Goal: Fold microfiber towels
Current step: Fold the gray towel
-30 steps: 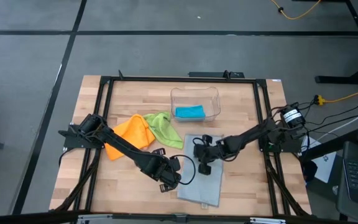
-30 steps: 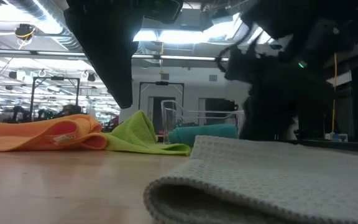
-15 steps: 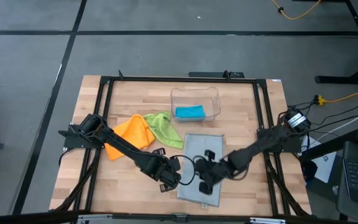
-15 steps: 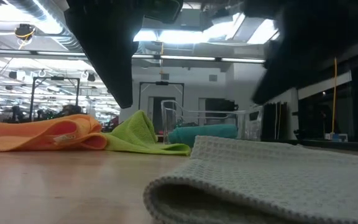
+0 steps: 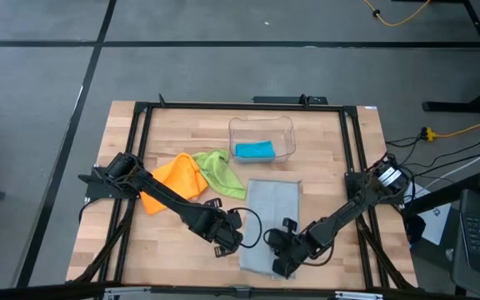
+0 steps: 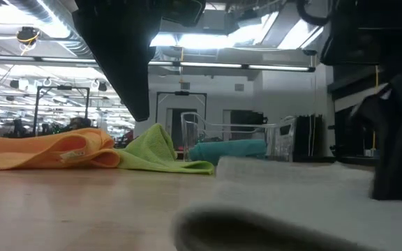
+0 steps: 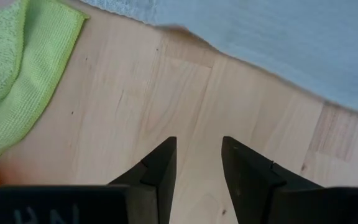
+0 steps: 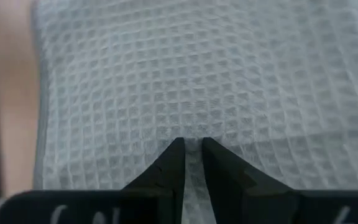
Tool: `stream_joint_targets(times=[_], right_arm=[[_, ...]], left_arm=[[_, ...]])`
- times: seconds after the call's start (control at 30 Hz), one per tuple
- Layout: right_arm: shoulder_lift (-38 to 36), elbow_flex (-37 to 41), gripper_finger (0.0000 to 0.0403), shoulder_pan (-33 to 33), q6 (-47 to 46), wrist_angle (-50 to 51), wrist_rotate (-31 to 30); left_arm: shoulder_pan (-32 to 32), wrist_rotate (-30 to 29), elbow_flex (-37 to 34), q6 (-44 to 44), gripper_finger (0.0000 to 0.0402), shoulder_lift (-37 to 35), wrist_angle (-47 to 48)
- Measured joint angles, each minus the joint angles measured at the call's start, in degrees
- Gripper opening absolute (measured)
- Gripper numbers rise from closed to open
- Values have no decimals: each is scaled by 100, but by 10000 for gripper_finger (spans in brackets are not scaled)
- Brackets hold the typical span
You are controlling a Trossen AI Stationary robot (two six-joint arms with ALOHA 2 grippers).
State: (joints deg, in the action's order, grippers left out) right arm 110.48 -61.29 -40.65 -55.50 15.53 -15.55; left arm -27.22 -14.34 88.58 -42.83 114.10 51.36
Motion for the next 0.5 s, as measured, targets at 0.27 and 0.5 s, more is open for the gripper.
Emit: stream_joint_targets(times=[0.27,0.5], right_arm=[[-331,27,61,-115,91,943,520],[-604,47,61,-100,330,870,335]], left_arm=[[0,1,0,0,120,0,-3],[0,1,0,-2,120,0,-3]])
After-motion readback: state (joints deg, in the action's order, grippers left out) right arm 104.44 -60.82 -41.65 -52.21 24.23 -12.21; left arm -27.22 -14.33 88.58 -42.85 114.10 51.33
